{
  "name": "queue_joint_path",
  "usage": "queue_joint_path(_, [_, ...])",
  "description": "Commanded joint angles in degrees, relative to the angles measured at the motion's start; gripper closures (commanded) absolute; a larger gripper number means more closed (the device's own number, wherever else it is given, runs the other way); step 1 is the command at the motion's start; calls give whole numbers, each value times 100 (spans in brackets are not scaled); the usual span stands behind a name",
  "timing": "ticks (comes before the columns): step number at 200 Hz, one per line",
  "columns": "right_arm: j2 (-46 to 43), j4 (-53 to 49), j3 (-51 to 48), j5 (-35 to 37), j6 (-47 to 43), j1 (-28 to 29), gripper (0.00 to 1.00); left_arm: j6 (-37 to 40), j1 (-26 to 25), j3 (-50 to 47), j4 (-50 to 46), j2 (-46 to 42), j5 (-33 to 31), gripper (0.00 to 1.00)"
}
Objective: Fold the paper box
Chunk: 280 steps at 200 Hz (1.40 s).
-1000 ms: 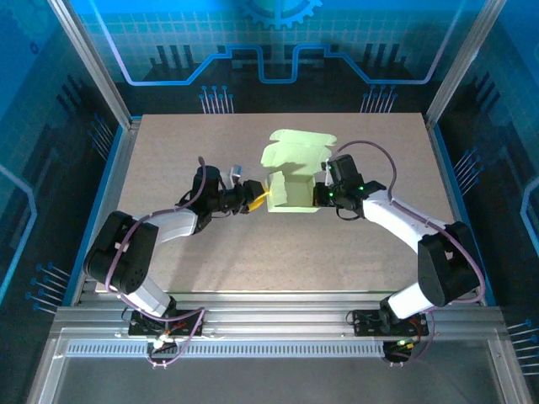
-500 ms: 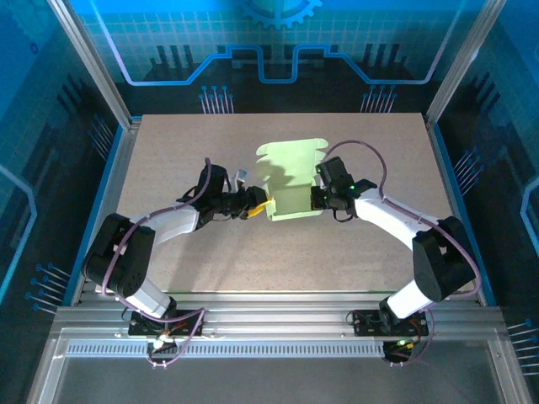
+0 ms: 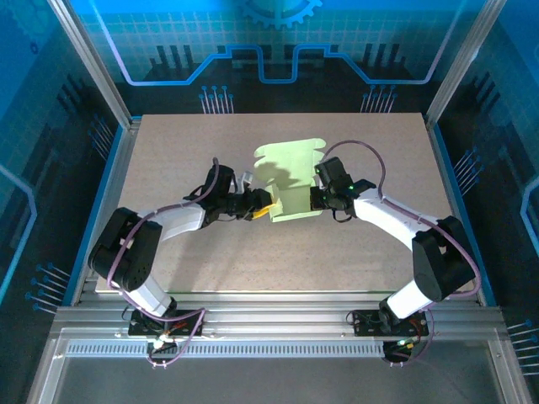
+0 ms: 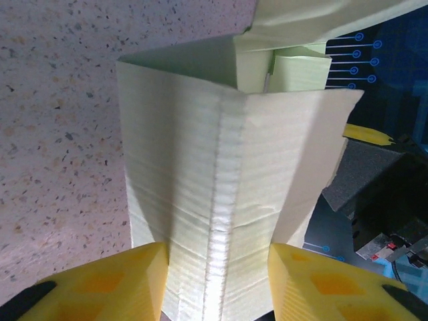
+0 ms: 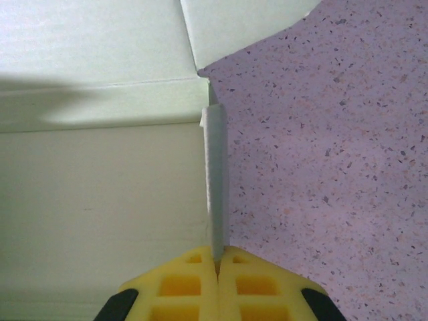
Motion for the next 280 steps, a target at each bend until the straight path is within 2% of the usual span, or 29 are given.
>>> queue_joint_path(1, [102,-43,179,-2,-24,120,100,-109,-81,165,129,125,-2,57])
queue_joint_path(85, [222,-56,230,60,-13,249,100,-71,-163,269,107,277,-79,49])
queue_joint_path(208, [-54,91,118,-15,203,394,100,704,-415,785,-1175,694,-858,66])
queue_joint_path(280, [107,201,88,-336,316,355,100,873,-510,931,-1395,1165,-1120,72])
